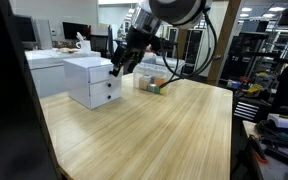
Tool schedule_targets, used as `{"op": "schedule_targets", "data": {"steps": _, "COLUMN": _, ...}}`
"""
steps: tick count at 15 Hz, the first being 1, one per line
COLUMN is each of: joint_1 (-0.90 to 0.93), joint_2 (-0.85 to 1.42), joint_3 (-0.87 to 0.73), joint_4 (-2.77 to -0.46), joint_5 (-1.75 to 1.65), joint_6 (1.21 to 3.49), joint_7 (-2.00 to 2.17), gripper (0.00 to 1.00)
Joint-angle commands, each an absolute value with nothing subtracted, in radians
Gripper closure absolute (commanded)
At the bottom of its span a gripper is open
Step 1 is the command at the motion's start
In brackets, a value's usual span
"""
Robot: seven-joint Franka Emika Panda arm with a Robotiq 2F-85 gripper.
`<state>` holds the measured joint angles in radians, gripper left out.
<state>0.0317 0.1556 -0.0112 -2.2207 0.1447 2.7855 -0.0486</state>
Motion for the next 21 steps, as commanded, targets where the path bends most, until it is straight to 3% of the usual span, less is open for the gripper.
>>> {"op": "schedule_targets", "data": {"steps": 1, "joint_1": 0.017, "joint_2": 0.226, "joint_3": 0.003, "joint_4": -2.147, "joint_5": 0.143, "joint_6": 2.792, "joint_7": -0.02, "gripper": 0.0}}
{"op": "schedule_targets", "data": {"steps": 3, "joint_1": 0.017, "joint_2": 0.253, "joint_3": 0.003, "joint_4": -2.113, "joint_5": 0.142, "joint_6": 2.791, "joint_7": -0.004, "gripper": 0.0}}
{"op": "schedule_targets", "data": {"steps": 4, "joint_1": 0.021, "joint_2": 0.264, "joint_3": 0.0, "joint_4": -2.097, "joint_5": 0.136, "joint_6": 2.782, "joint_7": 0.011, "gripper": 0.25}}
{"op": "schedule_targets", "data": {"steps": 5, "joint_1": 0.021, "joint_2": 0.268, "joint_3": 0.002, "joint_4": -2.091, "joint_5": 0.137, "joint_6": 2.778, "joint_7": 0.014, "gripper": 0.26}}
{"op": "schedule_targets", "data": {"steps": 15, "joint_1": 0.028, "joint_2": 0.264, "joint_3": 0.014, "joint_4": -2.102, "joint_5": 0.117, "joint_6": 2.784, "joint_7": 0.019, "gripper": 0.94}}
{"op": "schedule_targets", "data": {"steps": 19, "joint_1": 0.033, "joint_2": 0.243, "joint_3": 0.009, "joint_4": -2.128, "joint_5": 0.086, "joint_6": 2.784, "joint_7": 0.025, "gripper": 1.0}}
{"op": "schedule_targets", "data": {"steps": 20, "joint_1": 0.035, "joint_2": 0.243, "joint_3": 0.005, "joint_4": -2.128, "joint_5": 0.074, "joint_6": 2.782, "joint_7": 0.029, "gripper": 0.97}}
{"op": "schedule_targets", "data": {"steps": 21, "joint_1": 0.033, "joint_2": 0.241, "joint_3": 0.006, "joint_4": -2.129, "joint_5": 0.072, "joint_6": 2.774, "joint_7": 0.028, "gripper": 0.72}}
